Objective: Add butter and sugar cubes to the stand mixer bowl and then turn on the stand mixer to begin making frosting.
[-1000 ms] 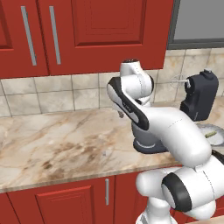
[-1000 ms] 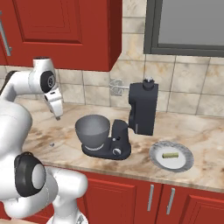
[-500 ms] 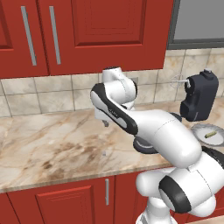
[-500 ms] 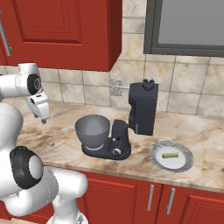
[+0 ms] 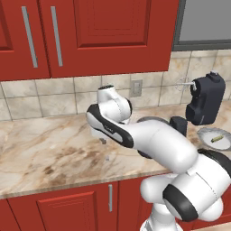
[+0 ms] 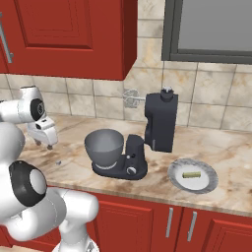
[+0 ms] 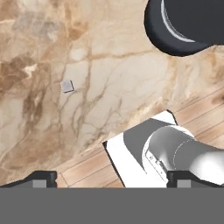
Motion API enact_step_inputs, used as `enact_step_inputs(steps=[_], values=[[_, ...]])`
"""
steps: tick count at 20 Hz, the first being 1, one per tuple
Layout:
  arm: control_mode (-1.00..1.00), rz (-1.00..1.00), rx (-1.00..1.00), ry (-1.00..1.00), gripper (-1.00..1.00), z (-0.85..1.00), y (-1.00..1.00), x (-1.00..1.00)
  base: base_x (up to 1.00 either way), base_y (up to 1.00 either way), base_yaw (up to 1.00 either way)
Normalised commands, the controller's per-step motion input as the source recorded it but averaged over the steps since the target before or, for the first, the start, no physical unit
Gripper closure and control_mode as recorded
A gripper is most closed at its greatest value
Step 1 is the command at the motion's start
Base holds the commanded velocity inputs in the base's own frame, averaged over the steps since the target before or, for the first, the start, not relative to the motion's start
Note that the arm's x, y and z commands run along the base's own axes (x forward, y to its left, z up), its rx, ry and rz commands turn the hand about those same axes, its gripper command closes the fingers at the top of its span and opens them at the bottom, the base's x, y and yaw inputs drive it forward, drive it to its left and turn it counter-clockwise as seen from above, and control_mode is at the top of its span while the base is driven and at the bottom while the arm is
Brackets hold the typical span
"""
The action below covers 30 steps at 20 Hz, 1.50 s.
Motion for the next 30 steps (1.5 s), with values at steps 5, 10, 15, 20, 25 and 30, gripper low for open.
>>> enact_step_inputs(steps=[5,10,15,20,25,30], values=[[-1.0,0.15,0.03,0.0,-1.0,-0.45,0.0,0.05,0.0,0.0,0.0],[-1.0,0.11,0.05,0.0,-1.0,-0.34,0.0,0.2,0.0,0.0,0.0],[-1.0,0.06,0.03,0.0,-1.0,-0.35,0.0,0.18,0.0,0.0,0.0],[-1.0,0.05,0.0,-0.01,-1.0,-0.35,0.01,0.07,0.0,0.0,0.0],[-1.0,0.04,0.01,-0.02,-1.0,-0.26,0.05,0.11,0.0,0.0,0.0],[-1.0,0.03,0.02,-0.01,-1.0,-0.19,0.09,0.17,0.0,0.0,0.0]])
